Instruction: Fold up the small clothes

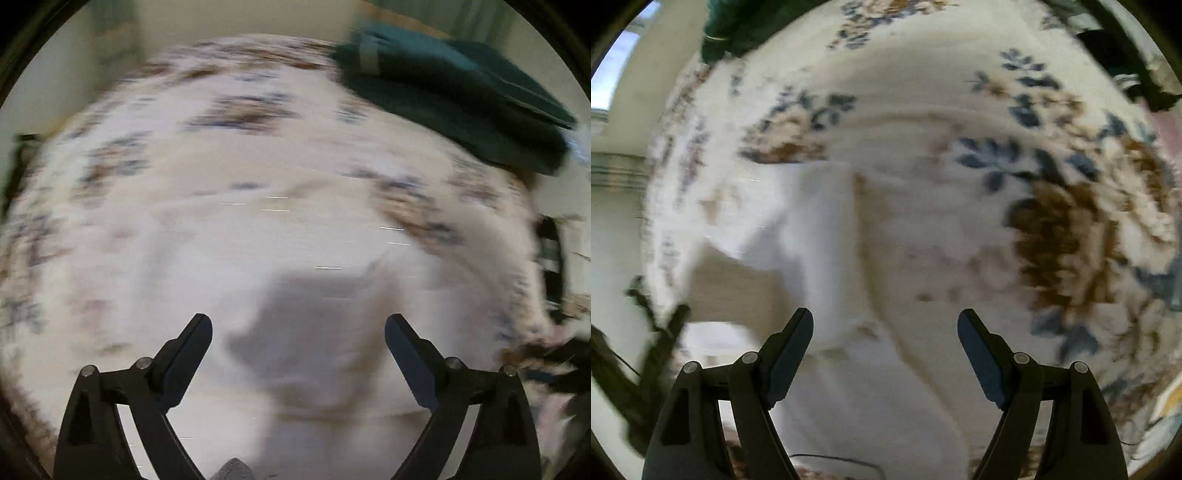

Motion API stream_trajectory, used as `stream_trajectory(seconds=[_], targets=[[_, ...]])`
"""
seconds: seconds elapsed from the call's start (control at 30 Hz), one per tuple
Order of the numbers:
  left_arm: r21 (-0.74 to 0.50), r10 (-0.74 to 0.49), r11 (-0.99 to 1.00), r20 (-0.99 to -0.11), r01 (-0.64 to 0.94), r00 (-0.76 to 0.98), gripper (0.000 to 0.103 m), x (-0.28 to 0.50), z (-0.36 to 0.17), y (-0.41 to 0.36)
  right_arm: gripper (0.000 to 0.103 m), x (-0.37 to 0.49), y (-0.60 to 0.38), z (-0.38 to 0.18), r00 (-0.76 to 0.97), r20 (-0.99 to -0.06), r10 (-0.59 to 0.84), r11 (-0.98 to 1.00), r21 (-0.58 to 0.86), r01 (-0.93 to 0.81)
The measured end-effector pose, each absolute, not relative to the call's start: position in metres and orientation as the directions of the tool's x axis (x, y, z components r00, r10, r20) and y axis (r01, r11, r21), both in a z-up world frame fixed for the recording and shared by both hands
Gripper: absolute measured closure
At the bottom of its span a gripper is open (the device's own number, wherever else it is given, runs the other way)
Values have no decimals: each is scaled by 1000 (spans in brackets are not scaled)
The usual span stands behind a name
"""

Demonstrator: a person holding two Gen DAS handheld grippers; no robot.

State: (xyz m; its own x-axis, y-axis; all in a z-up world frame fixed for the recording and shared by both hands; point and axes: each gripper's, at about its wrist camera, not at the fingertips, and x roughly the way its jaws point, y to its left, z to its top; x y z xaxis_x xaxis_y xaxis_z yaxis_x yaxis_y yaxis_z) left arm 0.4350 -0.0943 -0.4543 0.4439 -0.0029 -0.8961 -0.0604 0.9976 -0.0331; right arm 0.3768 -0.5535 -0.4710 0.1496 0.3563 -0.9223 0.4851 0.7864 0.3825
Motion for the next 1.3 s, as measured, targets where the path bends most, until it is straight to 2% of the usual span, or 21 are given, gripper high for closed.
stream_trajectory(seconds=[0.1,0.17,0.37,0.47,0.5,0.53,0.57,0.73,0.8,0.87,0.9,0.97,1.0,1.07,1.13,1.23,1.27,1.3], targets=[[128,180,980,-891,-149,417,7,423,-466,-37,21,411,-524,-482,158,-889,429,769,451,454],[169,235,965,-896,-199,378,7,417,-477,-8,21,430,-504,-491,151,-878,454,763,470,444],[244,359,899,-887,-364,290,7,405,-502,69,21,486,-419,-524,96,-871,482,788,479,387],[232,355,888,-895,-398,270,7,405,-511,81,21,522,-366,-556,12,-905,426,851,405,333],[228,353,884,-898,-408,263,7,405,-513,87,29,532,-349,-566,-17,-921,390,882,368,295],[219,345,884,-902,-414,261,7,406,-514,91,47,538,-335,-570,-31,-943,330,916,312,254],[211,340,883,-903,-419,263,7,406,-512,95,95,538,-328,-567,-30,-955,295,933,281,224],[162,311,879,-908,-448,281,7,416,-507,115,94,492,-365,-503,167,-977,133,945,175,275],[139,295,876,-911,-462,287,7,427,-508,120,94,465,-396,-506,137,-985,105,927,147,345],[122,283,878,-912,-463,296,7,439,-510,121,91,443,-418,-522,64,-987,151,909,164,382],[116,277,880,-913,-461,300,7,444,-511,121,84,437,-424,-527,44,-982,182,898,185,399],[113,274,888,-909,-447,315,7,458,-512,118,78,428,-436,-525,39,-974,222,872,217,439],[113,272,893,-906,-436,323,7,464,-512,116,63,426,-442,-520,70,-970,231,852,237,467],[117,272,901,-902,-418,334,7,472,-511,113,48,424,-453,-507,155,-958,243,798,288,529],[127,273,911,-899,-393,342,7,480,-511,107,46,431,-456,-505,203,-943,265,760,334,557],[135,273,917,-898,-374,345,7,484,-510,102,46,455,-436,-530,101,-959,266,808,279,519],[139,274,919,-898,-369,343,7,484,-509,100,55,458,-431,-542,11,-972,235,850,211,483],[141,274,920,-899,-365,343,7,485,-509,100,102,458,-423,-543,-2,-978,211,874,187,449]])
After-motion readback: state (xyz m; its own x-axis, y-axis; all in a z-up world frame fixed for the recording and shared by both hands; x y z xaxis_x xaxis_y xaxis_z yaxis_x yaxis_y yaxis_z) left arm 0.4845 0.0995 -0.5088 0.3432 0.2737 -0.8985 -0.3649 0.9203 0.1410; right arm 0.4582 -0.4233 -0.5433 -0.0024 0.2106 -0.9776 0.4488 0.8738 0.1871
